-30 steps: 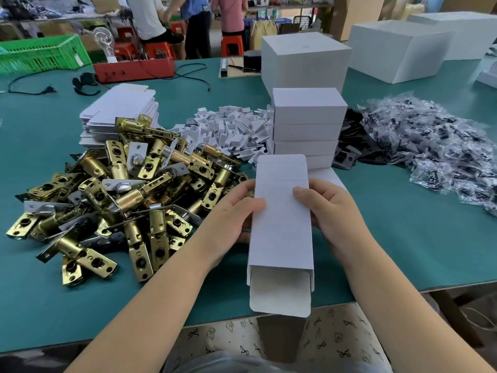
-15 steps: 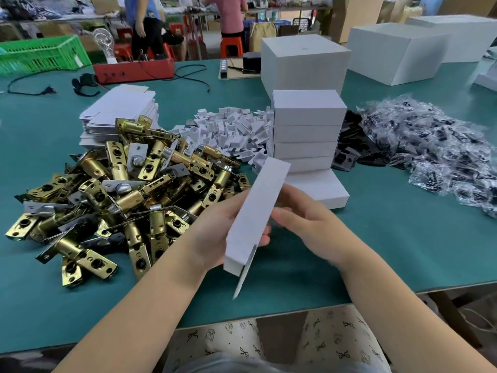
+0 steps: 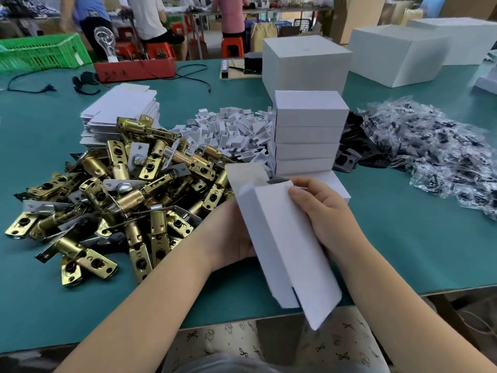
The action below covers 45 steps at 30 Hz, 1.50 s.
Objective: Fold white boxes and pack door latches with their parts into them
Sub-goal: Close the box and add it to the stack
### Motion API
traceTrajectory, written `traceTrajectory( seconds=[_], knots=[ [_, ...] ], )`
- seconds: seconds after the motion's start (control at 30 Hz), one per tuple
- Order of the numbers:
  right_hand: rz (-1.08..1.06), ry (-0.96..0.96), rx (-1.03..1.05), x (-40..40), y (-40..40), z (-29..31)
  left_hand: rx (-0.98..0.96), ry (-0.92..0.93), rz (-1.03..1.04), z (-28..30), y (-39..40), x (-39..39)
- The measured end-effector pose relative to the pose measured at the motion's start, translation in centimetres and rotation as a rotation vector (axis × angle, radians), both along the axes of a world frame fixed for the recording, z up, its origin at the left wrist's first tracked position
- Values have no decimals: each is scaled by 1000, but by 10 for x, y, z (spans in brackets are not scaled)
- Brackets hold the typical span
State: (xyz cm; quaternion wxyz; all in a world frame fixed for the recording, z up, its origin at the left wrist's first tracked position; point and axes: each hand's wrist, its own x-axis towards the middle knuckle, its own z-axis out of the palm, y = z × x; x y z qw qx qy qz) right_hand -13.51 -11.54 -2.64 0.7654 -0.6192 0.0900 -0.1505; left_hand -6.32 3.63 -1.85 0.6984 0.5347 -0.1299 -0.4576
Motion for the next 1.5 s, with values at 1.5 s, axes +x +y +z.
traceTrajectory(
  seconds=[1.5],
  knots=[
    [147, 31, 107, -3, -10, 3, -26, -313, 150, -4, 9, 0]
  ],
)
